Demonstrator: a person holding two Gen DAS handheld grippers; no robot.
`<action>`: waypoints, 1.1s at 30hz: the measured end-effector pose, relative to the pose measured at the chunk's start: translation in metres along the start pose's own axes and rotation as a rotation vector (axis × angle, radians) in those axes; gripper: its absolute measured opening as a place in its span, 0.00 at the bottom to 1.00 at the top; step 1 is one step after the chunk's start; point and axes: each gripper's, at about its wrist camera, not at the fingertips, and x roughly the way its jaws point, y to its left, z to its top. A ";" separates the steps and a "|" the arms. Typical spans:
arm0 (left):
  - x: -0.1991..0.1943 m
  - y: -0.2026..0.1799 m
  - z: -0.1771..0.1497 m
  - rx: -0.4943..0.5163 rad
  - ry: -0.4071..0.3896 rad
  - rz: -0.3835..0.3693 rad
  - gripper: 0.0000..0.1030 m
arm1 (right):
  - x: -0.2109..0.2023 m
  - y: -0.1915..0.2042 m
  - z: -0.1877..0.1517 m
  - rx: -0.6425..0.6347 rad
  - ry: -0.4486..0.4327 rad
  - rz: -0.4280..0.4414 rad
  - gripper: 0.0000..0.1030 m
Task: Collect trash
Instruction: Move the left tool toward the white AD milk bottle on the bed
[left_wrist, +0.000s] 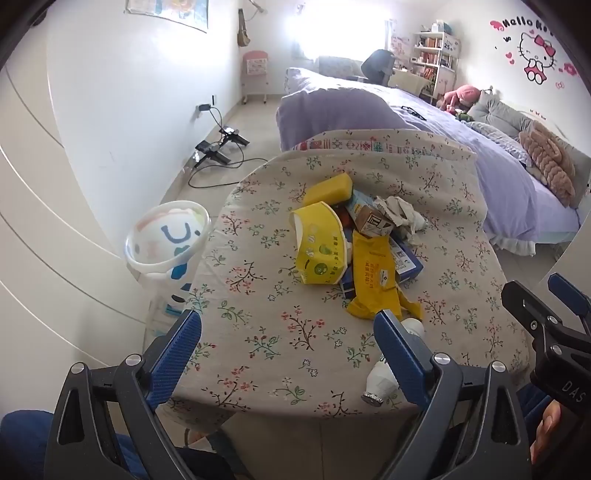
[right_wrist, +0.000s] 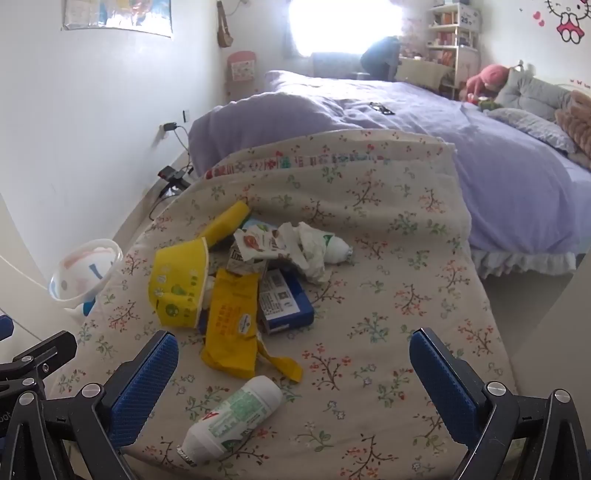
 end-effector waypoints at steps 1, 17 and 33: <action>0.000 0.000 0.000 -0.001 0.001 -0.001 0.93 | 0.000 -0.001 0.000 0.003 0.003 0.001 1.00; 0.002 -0.007 -0.001 0.018 0.006 -0.005 0.93 | 0.002 -0.007 -0.007 0.013 -0.004 -0.005 1.00; 0.002 -0.010 -0.002 0.019 0.005 -0.009 0.93 | 0.001 -0.007 -0.002 0.007 -0.013 -0.012 1.00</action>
